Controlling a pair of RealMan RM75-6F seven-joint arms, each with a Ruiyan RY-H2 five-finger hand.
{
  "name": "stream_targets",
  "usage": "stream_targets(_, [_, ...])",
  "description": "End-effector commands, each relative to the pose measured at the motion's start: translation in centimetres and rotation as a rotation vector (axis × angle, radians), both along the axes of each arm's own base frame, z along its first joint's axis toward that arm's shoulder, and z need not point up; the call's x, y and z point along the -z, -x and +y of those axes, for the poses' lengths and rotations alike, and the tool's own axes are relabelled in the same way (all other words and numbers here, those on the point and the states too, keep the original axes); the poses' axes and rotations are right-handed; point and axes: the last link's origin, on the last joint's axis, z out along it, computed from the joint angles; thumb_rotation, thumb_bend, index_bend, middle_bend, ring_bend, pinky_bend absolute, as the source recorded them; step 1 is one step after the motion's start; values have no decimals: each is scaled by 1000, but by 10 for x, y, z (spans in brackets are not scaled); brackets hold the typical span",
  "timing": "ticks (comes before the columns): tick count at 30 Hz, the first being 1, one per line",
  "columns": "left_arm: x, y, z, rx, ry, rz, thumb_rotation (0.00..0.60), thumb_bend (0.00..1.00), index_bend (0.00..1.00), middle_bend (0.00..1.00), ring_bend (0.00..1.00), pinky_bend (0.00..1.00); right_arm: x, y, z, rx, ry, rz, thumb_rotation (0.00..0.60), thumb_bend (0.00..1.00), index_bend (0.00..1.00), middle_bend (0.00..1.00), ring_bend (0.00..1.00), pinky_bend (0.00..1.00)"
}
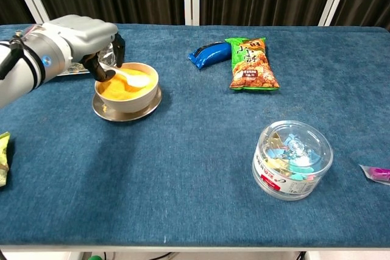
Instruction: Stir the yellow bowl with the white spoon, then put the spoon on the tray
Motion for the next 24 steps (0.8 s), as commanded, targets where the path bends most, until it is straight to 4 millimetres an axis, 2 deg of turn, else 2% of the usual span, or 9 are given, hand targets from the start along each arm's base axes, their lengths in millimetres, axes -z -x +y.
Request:
stream_targets(1, [0, 0, -2, -3, 6, 5, 600, 376, 401, 246, 134, 127, 0, 0, 0, 1, 1, -1, 600, 181, 34, 173, 0, 61])
stream_targets(12, [-11, 2, 1, 95, 13, 43, 600, 353, 427, 244, 132, 120, -2, 4, 4, 10, 10, -6, 600, 181, 34, 173, 0, 61])
stream_targets(24, [-2, 7, 10, 104, 30, 15, 600, 314, 466, 244, 131, 119, -3, 5, 5, 16, 14, -6, 600, 176, 34, 173, 0, 62])
